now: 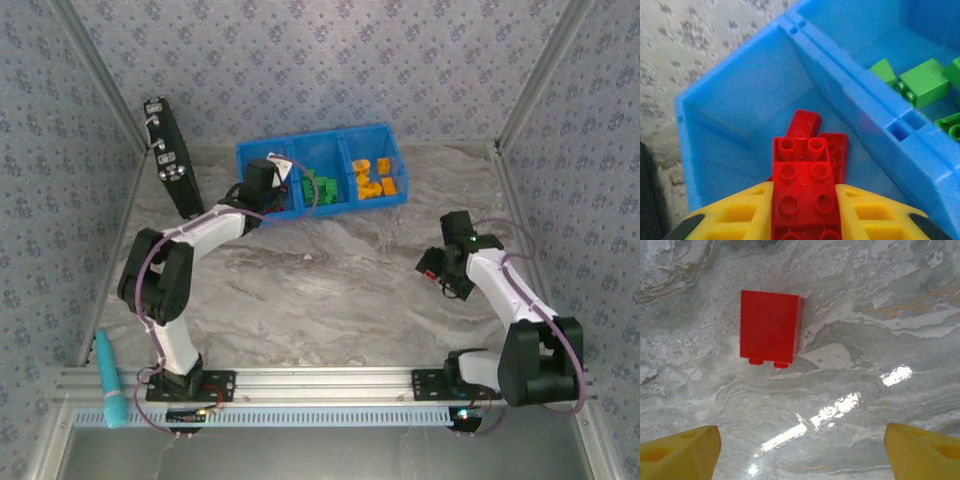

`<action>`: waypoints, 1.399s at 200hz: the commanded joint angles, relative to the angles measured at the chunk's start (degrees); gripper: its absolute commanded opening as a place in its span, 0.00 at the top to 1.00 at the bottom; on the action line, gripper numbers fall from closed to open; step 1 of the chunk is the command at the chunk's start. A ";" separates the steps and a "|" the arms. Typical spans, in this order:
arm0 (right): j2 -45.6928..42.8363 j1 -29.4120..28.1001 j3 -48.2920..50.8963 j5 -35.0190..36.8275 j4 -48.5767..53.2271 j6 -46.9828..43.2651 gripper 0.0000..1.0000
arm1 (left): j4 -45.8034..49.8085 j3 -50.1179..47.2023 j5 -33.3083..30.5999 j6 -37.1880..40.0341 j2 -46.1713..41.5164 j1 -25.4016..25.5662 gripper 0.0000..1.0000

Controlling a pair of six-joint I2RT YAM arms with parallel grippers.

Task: Sort the legos into containers by color
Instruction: Place the lego in the container, then pick up the lego from the middle-right of the table.

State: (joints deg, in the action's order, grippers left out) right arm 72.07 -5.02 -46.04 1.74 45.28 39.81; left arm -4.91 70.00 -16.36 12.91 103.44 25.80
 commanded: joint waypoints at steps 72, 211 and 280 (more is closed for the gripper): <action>10.05 2.95 -4.66 -0.13 -6.16 -3.38 0.25 | 3.69 7.45 -0.69 -2.71 6.10 -2.07 0.76; 18.60 3.08 -6.20 0.34 -10.38 -3.40 0.71 | 9.19 9.41 2.04 -4.45 -3.99 -2.16 0.33; 15.25 -1.56 -13.79 0.83 -8.54 -8.71 0.77 | 24.31 6.74 5.43 -10.14 -24.30 -7.72 0.30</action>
State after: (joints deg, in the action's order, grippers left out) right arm 89.21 -4.10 -54.37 1.74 35.38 33.74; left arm 11.79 77.23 -13.02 6.85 85.23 21.28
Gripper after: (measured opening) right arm 0.297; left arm 0.699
